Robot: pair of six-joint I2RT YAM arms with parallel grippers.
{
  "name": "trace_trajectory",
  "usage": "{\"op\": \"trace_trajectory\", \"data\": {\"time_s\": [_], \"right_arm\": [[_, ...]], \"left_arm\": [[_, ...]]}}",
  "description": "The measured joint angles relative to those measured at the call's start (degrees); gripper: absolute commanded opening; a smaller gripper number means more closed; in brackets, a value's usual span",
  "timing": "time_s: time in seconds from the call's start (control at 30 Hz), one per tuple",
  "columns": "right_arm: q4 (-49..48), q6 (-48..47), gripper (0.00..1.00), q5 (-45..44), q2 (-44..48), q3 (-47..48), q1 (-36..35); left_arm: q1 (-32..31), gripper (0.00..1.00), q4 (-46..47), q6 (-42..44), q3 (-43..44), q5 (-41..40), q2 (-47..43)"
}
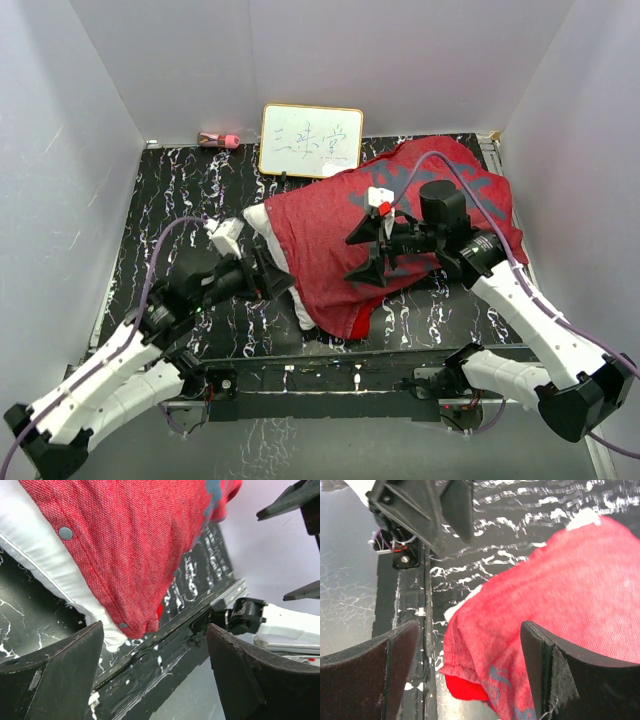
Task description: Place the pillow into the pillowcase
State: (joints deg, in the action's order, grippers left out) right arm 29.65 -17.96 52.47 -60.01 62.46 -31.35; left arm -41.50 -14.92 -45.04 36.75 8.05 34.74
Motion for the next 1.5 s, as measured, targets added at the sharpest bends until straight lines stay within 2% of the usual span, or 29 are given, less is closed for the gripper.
{"op": "trace_trajectory", "data": {"time_s": [0.17, 0.23, 0.33, 0.4, 0.5, 0.63, 0.7, 0.77, 0.87, 0.93, 1.0, 1.1, 1.27, 1.37, 1.4, 1.5], "right_arm": [[-1.2, 3.1, 0.86, -0.3, 0.2, -5.5, 5.3], [-1.2, 3.6, 0.86, -0.5, 0.7, -7.0, 6.3], [-1.0, 4.0, 0.86, -1.0, 2.7, -8.9, 7.2], [-1.0, 3.8, 0.86, -1.2, 4.3, -9.9, 7.6], [-1.1, 3.1, 0.86, -1.2, 6.0, -12.2, 7.8], [-0.2, 1.8, 0.86, -1.1, 5.9, -14.7, 7.8], [0.2, 1.2, 0.86, -1.1, 5.9, -15.3, 7.8], [0.3, 0.5, 0.86, -1.1, 5.9, -15.4, 7.8], [0.6, -0.9, 0.86, -0.9, 6.1, -15.4, 7.8], [1.5, -2.5, 0.86, -0.9, 6.3, -15.3, 7.8], [3.4, -5.2, 0.86, -0.9, 6.7, -15.2, 7.8], [6.9, -10.8, 0.91, -0.8, 7.4, -13.7, 7.8], [9.2, -21.4, 0.99, 1.0, 10.2, -10.2, 7.8], [5.6, -25.3, 1.0, 2.7, 12.7, -8.5, 8.0], [3.4, -25.0, 0.99, 3.0, 13.4, -8.1, 8.2], [-4.8, -20.4, 0.99, 1.7, 14.2, -7.4, 8.2]], "left_arm": [[-1.2, 0.85, -6.3, 3.1, 8.4, -2.2, 15.9], [-1.4, 0.88, -8.0, 1.8, 7.8, -3.8, 19.5], [-1.4, 0.89, -6.3, -2.8, 1.0, -4.7, 19.4], [-1.4, 0.89, -2.3, -5.9, -4.5, -4.4, 17.8], [-1.4, 0.88, 8.6, -10.9, -12.7, -3.4, 16.4], [-1.4, 0.87, 23.1, -15.0, -15.2, -1.4, 21.3], [-1.4, 0.78, 30.1, -16.6, -14.3, 0.5, 26.5], [-1.4, 0.6, 35.4, -18.1, -13.4, 2.4, 31.6], [-1.4, 0.26, 42.0, -20.8, -12.0, 6.1, 39.1], [-1.4, 0.11, 44.1, -21.8, -11.4, 8.1, 41.4], [-1.4, 0.01, 44.9, -22.1, -10.5, 9.5, 41.4], [-1.4, 0.0, 42.6, -20.7, -7.0, 10.9, 39.0], [-1.4, 0.0, 34.9, -15.3, 6.6, 12.1, 33.2], [-1.4, 0.0, 30.9, -11.9, 15.5, 12.4, 32.9], [-1.4, 0.0, 29.3, -10.7, 19.6, 12.5, 33.4], [-1.2, 0.0, 28.1, -9.7, 24.9, 13.0, 34.6]]}}
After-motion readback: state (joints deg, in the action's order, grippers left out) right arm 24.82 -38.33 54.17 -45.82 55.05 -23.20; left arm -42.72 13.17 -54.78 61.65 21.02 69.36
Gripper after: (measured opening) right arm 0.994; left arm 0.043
